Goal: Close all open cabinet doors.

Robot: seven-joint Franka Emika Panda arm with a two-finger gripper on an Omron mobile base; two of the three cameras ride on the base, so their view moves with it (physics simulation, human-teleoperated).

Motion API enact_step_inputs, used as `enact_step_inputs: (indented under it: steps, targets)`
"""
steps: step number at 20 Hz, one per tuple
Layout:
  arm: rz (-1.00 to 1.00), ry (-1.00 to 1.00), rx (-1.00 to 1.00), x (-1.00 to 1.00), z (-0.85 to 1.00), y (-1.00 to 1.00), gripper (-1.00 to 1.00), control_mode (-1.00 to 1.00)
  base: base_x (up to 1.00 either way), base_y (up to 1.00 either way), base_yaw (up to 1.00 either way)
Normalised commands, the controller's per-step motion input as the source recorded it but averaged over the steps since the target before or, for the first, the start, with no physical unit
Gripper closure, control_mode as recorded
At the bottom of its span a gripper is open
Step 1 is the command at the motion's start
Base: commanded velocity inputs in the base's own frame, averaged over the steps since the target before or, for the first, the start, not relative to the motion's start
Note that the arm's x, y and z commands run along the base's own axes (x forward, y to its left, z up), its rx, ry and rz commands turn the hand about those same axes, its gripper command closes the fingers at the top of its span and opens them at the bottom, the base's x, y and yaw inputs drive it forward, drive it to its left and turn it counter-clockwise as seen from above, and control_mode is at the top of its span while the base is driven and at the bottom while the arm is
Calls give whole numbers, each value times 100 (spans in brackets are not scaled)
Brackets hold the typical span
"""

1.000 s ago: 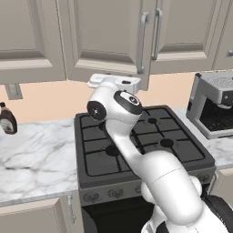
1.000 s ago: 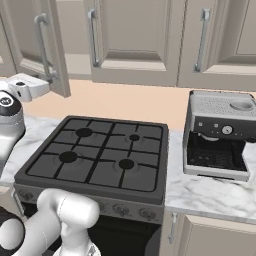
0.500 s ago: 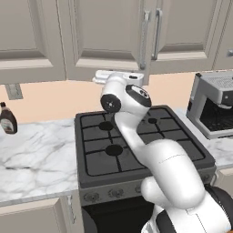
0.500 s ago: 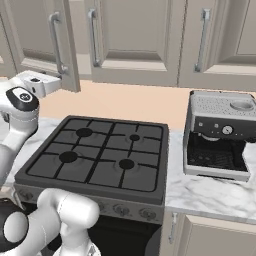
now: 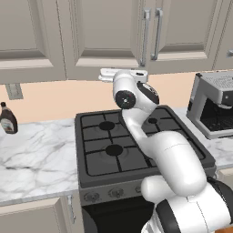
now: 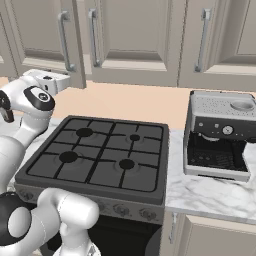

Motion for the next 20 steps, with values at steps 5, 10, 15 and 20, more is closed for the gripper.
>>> enact_step_inputs:
  steps: [5,10,15,20]
  targets:
    - [10,0,0,14,0,-20,-100,-100,0,0,0]
    - [8,0,0,19,0,-16,-100,-100,0,0,0]
    - [7,0,0,23,0,-17,-100,-100,0,0,0]
    - [8,0,0,22,0,-17,-100,-100,0,0,0]
